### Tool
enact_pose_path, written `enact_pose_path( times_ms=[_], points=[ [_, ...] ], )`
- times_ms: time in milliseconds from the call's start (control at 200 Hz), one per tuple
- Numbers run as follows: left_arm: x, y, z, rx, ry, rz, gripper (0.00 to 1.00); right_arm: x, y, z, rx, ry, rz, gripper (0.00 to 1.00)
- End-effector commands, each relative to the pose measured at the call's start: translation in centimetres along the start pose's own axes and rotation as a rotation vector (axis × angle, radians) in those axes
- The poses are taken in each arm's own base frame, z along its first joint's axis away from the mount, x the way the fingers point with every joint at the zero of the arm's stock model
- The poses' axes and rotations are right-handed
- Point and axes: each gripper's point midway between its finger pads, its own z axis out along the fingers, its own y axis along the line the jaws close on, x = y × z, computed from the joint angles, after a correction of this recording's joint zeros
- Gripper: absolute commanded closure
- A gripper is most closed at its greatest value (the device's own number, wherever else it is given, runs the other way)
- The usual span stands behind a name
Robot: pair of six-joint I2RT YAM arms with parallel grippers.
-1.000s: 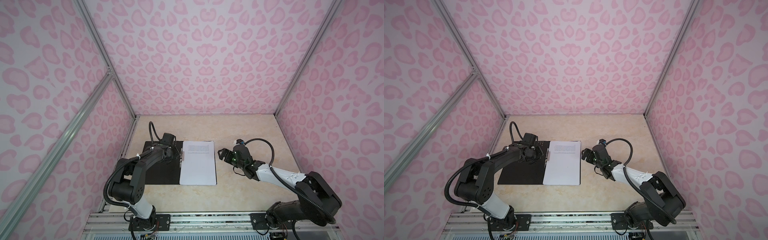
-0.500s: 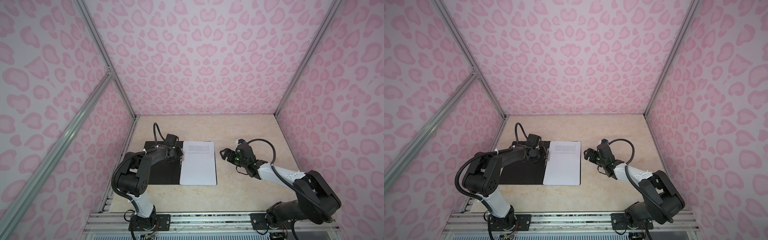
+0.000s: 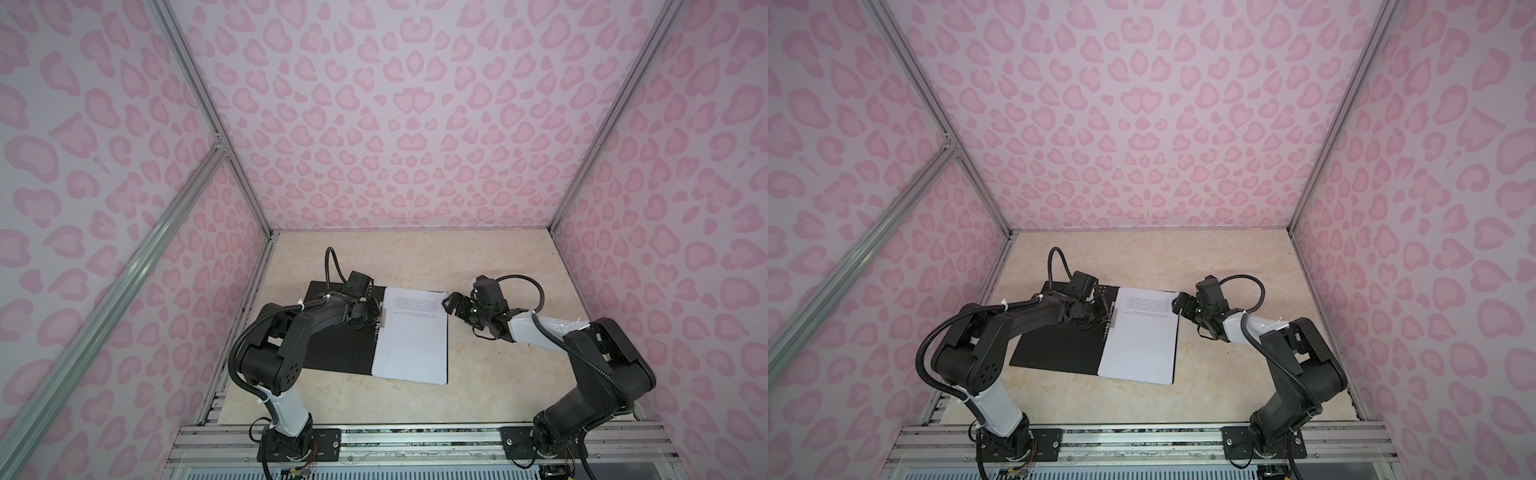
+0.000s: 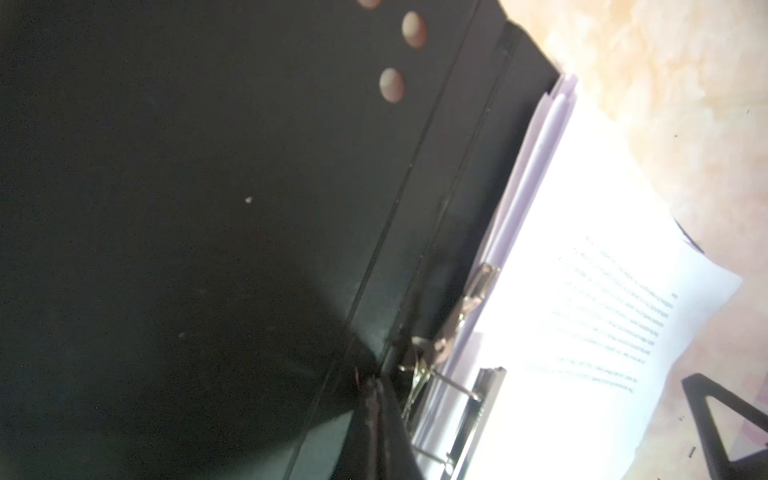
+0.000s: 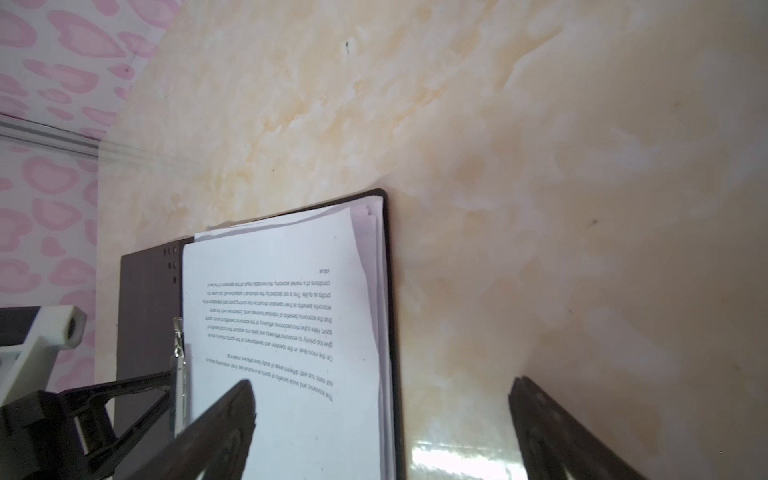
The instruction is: Put the files into the folder
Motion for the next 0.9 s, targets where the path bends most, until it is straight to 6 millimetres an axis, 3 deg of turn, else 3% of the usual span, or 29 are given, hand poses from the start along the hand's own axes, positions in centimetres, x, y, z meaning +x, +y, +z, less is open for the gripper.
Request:
enact_pose_path(
  times_ms=[0, 280, 480, 665, 900],
  points=[
    [0.8, 0.1, 0.5, -0.008, 0.038, -0.027, 0.97, 0.7, -0.1, 0.8, 0.007, 0.035, 0.012, 0.04],
    [1.0, -0.2, 1.1, -0.007, 0.048, -0.031, 0.97, 1.1, 1.0, 3.3, -0.036, 0.069, 0.066, 0.04],
    [1.1, -0.8, 1.7, 0.0, 0.057, -0.03, 0.97, 1.0, 1.8, 3.9, -0.066, 0.069, 0.105, 0.04],
    [1.3, -1.8, 2.2, 0.018, 0.069, -0.021, 0.97, -0.5, 1.7, 3.9, -0.077, 0.05, 0.127, 0.04],
    [2.6, -4.7, 2.6, 0.05, 0.088, 0.022, 0.97, -3.5, 0.1, 3.7, -0.075, 0.025, 0.151, 0.04]
  ],
)
